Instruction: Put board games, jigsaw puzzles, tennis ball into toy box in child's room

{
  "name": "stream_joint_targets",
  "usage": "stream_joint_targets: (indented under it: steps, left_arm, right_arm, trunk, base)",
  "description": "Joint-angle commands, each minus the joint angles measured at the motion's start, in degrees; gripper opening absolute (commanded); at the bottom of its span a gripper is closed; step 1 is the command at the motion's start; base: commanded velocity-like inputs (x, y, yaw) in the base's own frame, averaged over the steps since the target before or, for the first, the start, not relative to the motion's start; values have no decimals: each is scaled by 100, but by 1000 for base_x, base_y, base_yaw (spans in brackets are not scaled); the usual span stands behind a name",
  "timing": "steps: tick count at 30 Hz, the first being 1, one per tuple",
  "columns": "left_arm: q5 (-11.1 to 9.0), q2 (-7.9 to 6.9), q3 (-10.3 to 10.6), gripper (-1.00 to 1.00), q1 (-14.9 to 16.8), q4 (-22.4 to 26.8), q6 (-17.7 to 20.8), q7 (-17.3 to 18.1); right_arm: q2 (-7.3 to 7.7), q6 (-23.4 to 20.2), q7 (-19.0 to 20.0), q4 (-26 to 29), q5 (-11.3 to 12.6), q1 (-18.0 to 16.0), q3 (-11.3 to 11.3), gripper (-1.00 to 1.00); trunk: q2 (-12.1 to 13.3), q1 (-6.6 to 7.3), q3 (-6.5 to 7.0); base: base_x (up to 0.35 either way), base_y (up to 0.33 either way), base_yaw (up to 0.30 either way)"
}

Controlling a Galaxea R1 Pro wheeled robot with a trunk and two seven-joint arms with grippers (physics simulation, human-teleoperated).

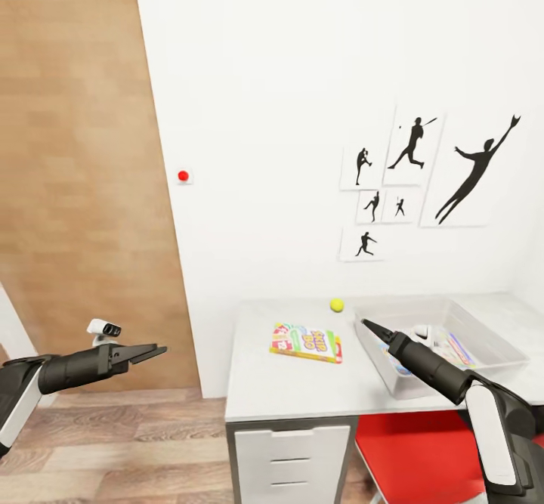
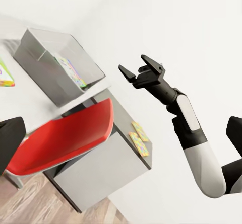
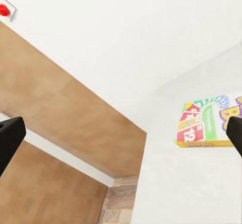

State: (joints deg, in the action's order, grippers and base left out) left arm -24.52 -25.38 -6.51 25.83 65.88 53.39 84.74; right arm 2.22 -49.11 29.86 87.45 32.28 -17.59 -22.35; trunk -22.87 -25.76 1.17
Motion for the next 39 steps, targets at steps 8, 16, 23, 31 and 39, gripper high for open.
stream_joint_targets:
  steps: [8,16,23,31,39]
  left_arm:
    - [-9,-2,-14,100,1,-5,58,8]
    - [-9,-2,-17,100,1,-13,58,10]
    - [-9,-2,-15,100,1,-22,58,7]
    - [-9,-2,-17,100,1,-23,58,7]
    - [-11,-2,-17,100,1,-29,58,-2]
  right_arm:
    - [-2,-37,23,0,-2,-5,-9,100]
    - [1,-46,20,0,-2,-4,-7,100]
    - [0,-46,20,0,-2,-5,-7,100]
    - [-2,-38,14,0,-29,-3,-7,100]
    - [-13,-59,-246,-5,-119,-5,61,100]
  trunk:
    - [-5,-3,-14]
    - [-5,-3,-71]
    - [-5,-3,-93]
    - [-5,-3,-94]
    - [-5,-3,-94]
  base:
    - [104,275,0]
    - [172,171,0]
    - [89,18,0]
    - [74,1,0]
    - [130,85,0]
